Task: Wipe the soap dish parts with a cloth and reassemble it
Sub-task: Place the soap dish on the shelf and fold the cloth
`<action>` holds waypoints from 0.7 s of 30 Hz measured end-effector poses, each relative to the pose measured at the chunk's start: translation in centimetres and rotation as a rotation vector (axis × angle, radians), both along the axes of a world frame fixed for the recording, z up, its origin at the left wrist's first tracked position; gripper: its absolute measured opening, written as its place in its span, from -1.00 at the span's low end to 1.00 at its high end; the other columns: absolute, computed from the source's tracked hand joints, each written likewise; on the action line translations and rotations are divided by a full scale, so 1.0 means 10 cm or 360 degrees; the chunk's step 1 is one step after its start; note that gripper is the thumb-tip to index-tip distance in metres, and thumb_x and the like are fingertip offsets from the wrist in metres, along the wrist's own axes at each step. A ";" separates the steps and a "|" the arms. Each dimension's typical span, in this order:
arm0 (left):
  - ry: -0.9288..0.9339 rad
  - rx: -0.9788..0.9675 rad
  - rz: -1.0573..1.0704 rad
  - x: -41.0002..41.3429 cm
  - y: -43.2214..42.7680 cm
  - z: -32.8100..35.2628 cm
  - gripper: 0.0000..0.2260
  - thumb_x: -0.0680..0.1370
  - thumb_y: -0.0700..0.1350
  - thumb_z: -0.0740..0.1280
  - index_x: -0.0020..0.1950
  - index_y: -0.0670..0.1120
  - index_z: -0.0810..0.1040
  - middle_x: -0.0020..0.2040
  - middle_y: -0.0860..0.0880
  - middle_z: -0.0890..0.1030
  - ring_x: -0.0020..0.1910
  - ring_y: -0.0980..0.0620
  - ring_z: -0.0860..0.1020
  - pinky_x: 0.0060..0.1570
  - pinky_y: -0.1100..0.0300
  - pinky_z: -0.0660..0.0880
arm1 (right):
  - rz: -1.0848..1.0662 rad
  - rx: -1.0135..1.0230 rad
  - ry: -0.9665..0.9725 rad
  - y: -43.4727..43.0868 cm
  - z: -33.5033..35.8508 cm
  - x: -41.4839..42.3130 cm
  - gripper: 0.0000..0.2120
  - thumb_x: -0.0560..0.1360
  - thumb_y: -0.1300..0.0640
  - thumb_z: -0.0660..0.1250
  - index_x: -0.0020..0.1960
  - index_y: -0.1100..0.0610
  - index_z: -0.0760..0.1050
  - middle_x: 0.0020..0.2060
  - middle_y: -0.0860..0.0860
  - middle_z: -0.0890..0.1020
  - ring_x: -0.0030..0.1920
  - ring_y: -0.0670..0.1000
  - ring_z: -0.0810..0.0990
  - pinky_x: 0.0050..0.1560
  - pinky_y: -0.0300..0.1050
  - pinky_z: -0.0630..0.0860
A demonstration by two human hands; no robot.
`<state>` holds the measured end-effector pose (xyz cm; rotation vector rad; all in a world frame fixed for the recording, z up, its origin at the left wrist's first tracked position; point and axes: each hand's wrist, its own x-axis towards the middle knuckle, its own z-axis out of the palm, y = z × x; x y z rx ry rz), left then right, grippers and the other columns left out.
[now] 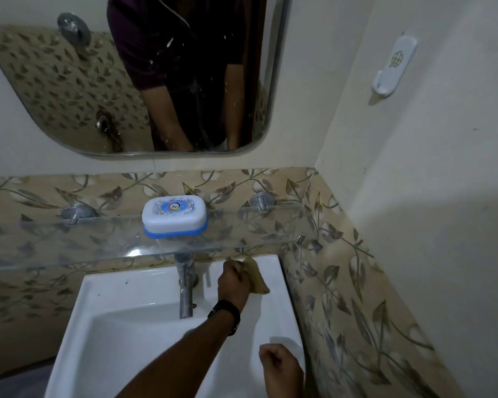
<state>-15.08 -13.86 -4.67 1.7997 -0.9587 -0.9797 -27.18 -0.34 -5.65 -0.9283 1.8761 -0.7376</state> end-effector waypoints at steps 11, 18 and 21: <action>0.0314 -0.0387 -0.0330 0.24 0.79 0.61 -0.78 0.57 -0.10 0.38 0.09 0.14 0.40 -0.22 -0.26 0.68 -0.41 -0.15 0.63 -0.47 0.12 0.56 | -0.1012 0.0454 -0.2330 -0.03 0.32 0.29 -0.10 0.41 -0.43 0.27 0.16 0.45 0.44 0.10 0.42 0.58 0.14 0.38 0.59 -0.03 0.27 0.56; 0.0048 -0.0347 -0.0542 1.05 1.80 0.91 -0.80 0.61 -0.20 0.32 0.15 0.04 0.63 -0.13 0.01 0.72 -0.33 0.02 0.66 -0.32 0.16 0.60 | -0.0050 0.0384 -0.2370 0.22 0.66 0.50 -0.43 0.51 -0.15 0.33 0.25 0.32 0.58 0.30 0.35 0.54 0.26 0.33 0.58 0.18 0.24 0.58; -0.0106 -0.0261 -0.0471 1.45 2.21 0.98 -0.74 0.64 -0.26 0.27 0.25 -0.05 0.64 -0.08 -0.02 0.72 -0.41 0.08 0.61 -0.31 0.16 0.58 | 0.0346 0.0348 -0.2124 0.34 0.78 0.83 -0.63 0.59 0.17 0.24 0.34 0.31 0.51 0.30 0.35 0.55 0.28 0.34 0.55 0.28 0.28 0.50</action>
